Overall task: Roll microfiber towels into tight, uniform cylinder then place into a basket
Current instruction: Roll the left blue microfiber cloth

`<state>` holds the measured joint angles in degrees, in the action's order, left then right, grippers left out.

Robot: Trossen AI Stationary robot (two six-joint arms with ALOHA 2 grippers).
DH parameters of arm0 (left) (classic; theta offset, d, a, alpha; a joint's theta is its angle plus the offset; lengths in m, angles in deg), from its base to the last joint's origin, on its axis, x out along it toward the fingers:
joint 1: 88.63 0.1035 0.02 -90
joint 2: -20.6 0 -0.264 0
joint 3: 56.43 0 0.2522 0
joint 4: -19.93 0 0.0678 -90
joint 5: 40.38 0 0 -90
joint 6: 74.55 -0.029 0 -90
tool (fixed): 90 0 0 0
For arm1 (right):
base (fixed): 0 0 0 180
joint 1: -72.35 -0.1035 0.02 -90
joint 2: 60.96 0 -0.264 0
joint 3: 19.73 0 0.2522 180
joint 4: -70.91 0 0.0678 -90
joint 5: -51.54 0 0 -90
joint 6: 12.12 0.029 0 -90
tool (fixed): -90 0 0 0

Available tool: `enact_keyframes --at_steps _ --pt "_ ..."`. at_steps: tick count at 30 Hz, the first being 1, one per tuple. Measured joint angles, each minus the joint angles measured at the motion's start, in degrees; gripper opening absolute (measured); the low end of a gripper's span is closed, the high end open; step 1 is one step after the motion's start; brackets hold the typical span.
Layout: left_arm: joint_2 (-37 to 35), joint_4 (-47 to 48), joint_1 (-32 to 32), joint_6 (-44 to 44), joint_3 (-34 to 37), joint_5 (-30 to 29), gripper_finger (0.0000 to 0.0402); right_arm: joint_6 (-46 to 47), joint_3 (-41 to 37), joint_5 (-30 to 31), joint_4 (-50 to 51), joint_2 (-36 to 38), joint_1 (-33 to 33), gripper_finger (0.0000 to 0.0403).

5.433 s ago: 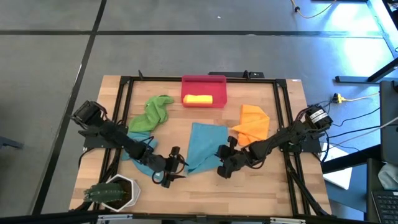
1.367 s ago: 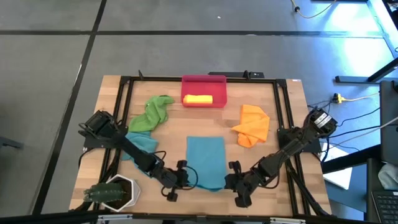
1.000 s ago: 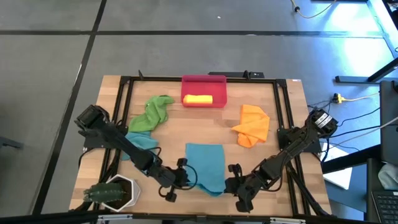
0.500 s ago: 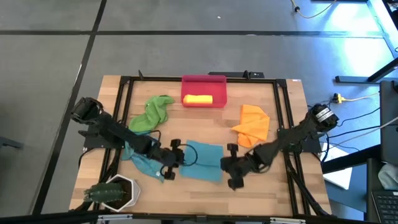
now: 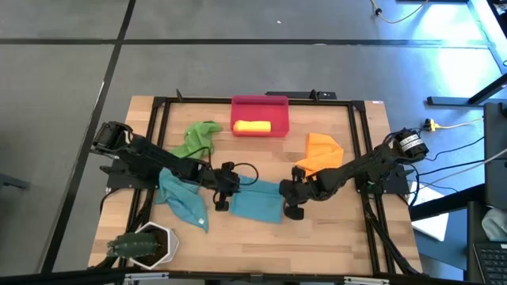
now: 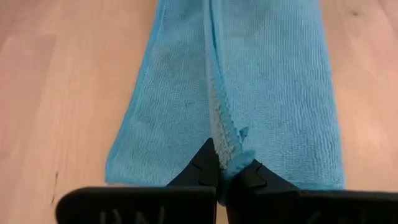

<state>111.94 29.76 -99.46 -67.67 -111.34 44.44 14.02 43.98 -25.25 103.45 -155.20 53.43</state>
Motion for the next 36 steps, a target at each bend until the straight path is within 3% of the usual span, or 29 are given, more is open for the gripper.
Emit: enact_keyframes --at_steps 6,16,23,29,36 --pt "1.04 -0.05 1.98 -0.01 0.07 0.36 0.0007 1.86 -0.94 0.43 -0.78 -0.04 1.5 0.0032" --pt "-0.2 0.79 3.12 -2.38 -0.47 -1.65 0.0076 0.27 2.07 5.37 4.78 1.26 1.53 0.0128" --pt "-4.95 6.49 4.63 -5.1 -2.83 -6.65 0.0091 0.23 2.87 6.27 6.28 5.0 1.53 0.0146" --pt "-8.0 4.01 4.02 -2.74 -3.01 -4.8 0.0091 -2.15 -1.02 3.04 -8.03 4.62 0.75 0.0147" --pt "-2.54 0.26 -0.12 -1.47 -2.93 -4.54 0.0087 -1.07 -13.19 0.81 -29.64 4.61 0.81 0.0147"
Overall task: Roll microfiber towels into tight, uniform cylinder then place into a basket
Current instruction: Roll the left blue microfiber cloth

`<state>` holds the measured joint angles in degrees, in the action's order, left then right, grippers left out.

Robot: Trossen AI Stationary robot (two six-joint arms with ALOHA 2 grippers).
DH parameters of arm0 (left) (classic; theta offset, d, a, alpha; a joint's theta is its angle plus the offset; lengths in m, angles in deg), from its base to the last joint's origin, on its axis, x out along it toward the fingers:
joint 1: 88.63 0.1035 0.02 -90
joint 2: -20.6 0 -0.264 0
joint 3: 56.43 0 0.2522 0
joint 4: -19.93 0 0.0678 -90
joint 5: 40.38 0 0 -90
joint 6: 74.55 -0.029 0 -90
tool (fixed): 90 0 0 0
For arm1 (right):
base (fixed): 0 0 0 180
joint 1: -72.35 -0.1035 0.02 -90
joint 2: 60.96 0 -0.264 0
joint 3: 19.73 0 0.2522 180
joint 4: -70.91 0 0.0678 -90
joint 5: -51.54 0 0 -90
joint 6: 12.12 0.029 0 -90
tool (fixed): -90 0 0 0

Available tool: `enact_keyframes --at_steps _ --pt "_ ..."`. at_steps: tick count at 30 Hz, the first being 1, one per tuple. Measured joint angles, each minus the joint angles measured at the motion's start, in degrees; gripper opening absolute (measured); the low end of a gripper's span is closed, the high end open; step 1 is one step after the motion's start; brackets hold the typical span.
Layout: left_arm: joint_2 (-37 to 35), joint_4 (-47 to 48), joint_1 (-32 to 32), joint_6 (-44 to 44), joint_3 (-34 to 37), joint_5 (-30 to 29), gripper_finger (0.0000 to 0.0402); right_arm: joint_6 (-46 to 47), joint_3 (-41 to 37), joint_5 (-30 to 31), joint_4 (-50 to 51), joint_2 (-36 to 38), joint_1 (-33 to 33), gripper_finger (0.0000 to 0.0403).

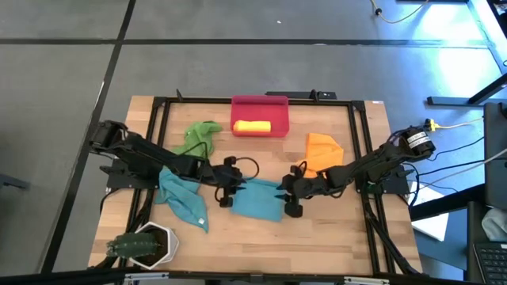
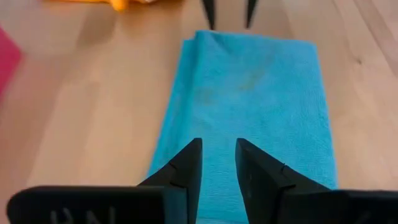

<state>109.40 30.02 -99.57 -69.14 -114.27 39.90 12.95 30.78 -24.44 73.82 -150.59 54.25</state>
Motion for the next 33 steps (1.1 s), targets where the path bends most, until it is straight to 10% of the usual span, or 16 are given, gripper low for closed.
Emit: enact_keyframes --at_steps 16,33 --pt "0.53 -6.74 -1.95 5.41 -1.01 2.47 0.0086 6.87 -4.92 4.34 -3.71 0.59 0.57 0.0147" --pt "-5.16 -4.24 -8.9 0.27 -1.63 -3.63 0.0086 -14.31 2.05 20.98 -4.55 0.24 0.63 0.0147"
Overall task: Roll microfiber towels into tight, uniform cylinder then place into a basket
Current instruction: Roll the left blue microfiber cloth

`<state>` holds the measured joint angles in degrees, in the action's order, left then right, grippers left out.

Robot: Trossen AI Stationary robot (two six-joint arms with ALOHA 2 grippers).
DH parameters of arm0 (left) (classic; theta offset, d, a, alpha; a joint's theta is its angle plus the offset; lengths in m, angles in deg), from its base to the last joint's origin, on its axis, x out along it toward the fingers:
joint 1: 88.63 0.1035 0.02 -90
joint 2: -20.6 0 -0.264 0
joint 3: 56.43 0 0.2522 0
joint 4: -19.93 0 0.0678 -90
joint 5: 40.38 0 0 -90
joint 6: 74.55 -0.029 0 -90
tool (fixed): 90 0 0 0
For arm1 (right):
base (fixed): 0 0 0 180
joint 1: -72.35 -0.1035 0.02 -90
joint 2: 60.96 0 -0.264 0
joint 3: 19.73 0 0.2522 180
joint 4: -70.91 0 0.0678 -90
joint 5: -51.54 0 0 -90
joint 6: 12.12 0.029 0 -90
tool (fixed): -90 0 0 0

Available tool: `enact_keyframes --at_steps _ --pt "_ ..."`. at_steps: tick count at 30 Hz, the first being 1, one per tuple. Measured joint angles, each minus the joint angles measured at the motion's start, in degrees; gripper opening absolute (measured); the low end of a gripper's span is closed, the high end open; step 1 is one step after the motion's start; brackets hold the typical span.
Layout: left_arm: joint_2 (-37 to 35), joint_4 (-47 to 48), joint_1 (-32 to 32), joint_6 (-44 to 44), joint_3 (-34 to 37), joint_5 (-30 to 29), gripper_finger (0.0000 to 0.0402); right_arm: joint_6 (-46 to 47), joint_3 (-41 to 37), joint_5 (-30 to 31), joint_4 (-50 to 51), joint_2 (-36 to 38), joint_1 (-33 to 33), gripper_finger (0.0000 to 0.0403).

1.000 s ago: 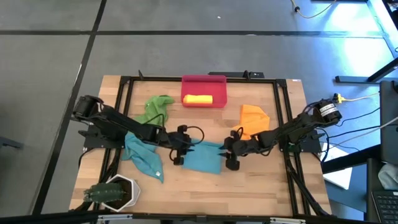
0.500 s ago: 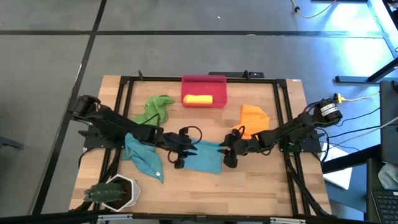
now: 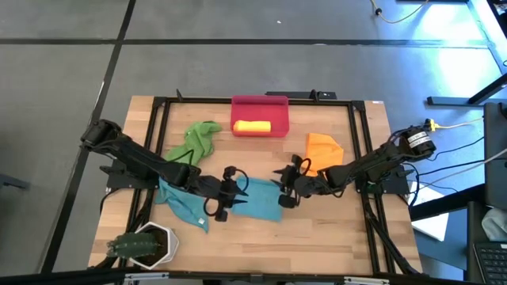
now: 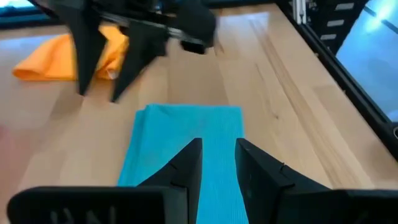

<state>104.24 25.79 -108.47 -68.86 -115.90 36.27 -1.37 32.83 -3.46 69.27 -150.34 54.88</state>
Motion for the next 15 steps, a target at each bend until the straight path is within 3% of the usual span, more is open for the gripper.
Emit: enact_keyframes --at_steps 8,15 --pt "-0.07 -0.37 0.05 -6.17 0.01 0.0 0.0086 -7.97 -0.02 2.83 -5.92 -0.04 2.01 0.0147" --pt "-0.25 -0.68 0.69 -7.69 -0.02 -1.57 0.0086 -8.44 1.83 -3.19 -8.71 -0.04 1.67 0.0147"
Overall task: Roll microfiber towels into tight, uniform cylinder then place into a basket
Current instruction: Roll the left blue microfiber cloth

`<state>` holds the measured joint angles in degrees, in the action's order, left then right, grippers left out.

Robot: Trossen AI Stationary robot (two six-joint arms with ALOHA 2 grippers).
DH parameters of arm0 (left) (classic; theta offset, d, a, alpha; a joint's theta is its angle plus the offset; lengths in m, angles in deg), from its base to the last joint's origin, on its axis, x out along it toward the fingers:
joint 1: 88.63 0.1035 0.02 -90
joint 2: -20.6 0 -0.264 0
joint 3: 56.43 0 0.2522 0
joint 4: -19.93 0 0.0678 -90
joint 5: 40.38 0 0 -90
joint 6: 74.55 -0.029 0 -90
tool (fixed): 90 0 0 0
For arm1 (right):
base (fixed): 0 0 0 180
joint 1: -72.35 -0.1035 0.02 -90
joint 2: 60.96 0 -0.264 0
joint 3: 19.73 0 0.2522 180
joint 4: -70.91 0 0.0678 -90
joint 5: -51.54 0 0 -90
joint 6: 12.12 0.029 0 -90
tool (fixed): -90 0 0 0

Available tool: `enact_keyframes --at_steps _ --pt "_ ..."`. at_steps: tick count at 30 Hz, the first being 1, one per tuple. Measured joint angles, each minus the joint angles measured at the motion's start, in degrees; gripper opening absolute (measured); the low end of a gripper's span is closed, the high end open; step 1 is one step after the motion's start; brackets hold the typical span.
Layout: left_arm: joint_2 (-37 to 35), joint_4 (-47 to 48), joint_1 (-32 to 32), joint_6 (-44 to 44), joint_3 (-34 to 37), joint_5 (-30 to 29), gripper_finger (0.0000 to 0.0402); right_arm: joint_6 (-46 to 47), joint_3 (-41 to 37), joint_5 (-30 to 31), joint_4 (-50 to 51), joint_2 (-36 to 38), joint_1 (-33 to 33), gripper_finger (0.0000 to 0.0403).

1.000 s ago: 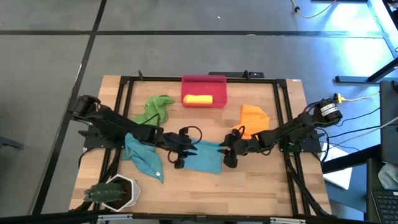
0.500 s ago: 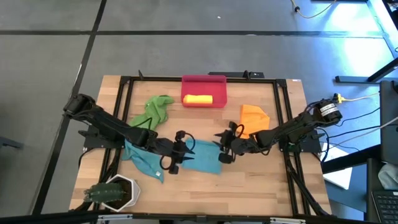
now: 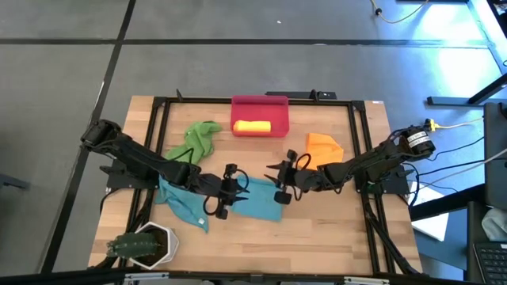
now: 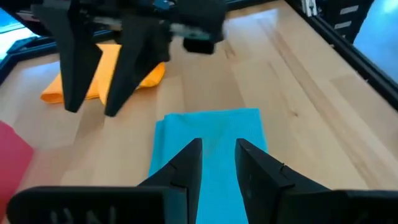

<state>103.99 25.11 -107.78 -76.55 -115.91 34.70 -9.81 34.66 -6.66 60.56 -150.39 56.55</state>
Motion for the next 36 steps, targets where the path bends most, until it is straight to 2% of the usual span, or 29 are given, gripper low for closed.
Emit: enact_keyframes --at_steps 5,11,19,28,36 --pt "-0.03 2.66 -0.69 5.54 -3.29 0.42 0.0086 -0.49 4.39 -3.91 3.02 0.0 -3.13 0.0147" --pt "-0.06 10.8 -2.56 13.19 -9.02 2.28 0.0086 4.41 7.66 -4.05 15.17 0.07 -8.12 0.0147" --pt "-0.06 11.31 -4.11 13.6 -9.02 -0.8 0.0086 15.39 7.74 -4.05 19.27 0.07 -13.37 0.0147" --pt "1.47 14.22 -5.42 10.5 -9.0 -1.89 0.0086 17.03 7.74 -4.05 19.12 -2.39 -18.26 0.0147" --pt "6.72 13.49 -2.86 7.82 -9.04 -2.08 0.0091 17.49 7.74 -6.05 18.78 -7.56 -18.52 0.015"
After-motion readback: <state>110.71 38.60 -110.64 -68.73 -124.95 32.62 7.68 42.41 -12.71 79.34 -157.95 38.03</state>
